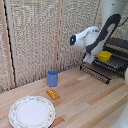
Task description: Please reach out your grabber to the yellow dish. Tenderly grip the yellow dish using your grabber. Set the yellow dish on the baking sheet. Posit your grabber on the rim of the baking sheet carrying the yellow dish. Mindfully slide the baking sheet with the yellow dish into the oven. Let go of your grabber's hold on the baking sheet's edge when it is entirely in the oven.
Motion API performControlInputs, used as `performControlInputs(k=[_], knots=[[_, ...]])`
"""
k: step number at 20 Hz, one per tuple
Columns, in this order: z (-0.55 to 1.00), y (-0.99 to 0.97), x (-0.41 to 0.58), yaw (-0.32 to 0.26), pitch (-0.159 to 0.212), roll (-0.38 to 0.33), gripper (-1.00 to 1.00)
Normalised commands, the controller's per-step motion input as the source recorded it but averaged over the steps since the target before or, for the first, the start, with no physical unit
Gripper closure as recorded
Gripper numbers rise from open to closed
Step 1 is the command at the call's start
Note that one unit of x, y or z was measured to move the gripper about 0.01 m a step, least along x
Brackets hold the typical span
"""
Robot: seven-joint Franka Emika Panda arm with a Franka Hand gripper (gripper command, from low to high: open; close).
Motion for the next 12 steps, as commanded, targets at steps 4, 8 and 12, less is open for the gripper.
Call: performControlInputs(k=[4, 8, 12], knots=[[-0.05, -0.21, -0.436, 0.064, -0.032, -0.082, -1.00], [-0.09, -0.31, -0.435, 0.034, -0.030, -0.052, -1.00], [-0.16, -0.34, -0.260, 0.046, -0.001, -0.018, -1.00]])
